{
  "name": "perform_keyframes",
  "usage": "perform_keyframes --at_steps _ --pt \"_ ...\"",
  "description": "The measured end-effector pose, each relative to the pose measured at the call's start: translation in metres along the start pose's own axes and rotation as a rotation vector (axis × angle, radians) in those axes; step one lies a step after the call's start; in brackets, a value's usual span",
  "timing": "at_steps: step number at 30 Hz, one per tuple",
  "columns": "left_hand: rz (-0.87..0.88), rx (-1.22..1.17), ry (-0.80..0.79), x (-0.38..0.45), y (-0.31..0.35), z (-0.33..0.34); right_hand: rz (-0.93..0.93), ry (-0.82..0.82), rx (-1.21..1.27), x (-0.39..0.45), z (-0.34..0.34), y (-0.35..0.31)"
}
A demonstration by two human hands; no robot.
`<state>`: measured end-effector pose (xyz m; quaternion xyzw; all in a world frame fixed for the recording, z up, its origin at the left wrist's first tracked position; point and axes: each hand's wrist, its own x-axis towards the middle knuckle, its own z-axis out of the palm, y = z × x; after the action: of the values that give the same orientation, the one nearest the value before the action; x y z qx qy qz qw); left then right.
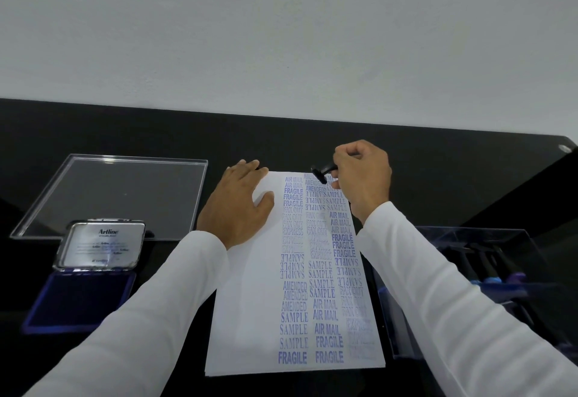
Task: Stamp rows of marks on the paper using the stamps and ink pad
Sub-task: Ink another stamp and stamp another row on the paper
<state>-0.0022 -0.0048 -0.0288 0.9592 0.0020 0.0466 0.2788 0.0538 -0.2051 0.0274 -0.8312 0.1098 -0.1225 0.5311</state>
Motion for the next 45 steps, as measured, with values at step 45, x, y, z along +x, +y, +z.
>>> perform_keyframes --at_steps 45 --pt "-0.200 0.160 0.224 -0.249 -0.169 -0.131 -0.652 -0.682 -0.320 -0.272 0.130 -0.100"
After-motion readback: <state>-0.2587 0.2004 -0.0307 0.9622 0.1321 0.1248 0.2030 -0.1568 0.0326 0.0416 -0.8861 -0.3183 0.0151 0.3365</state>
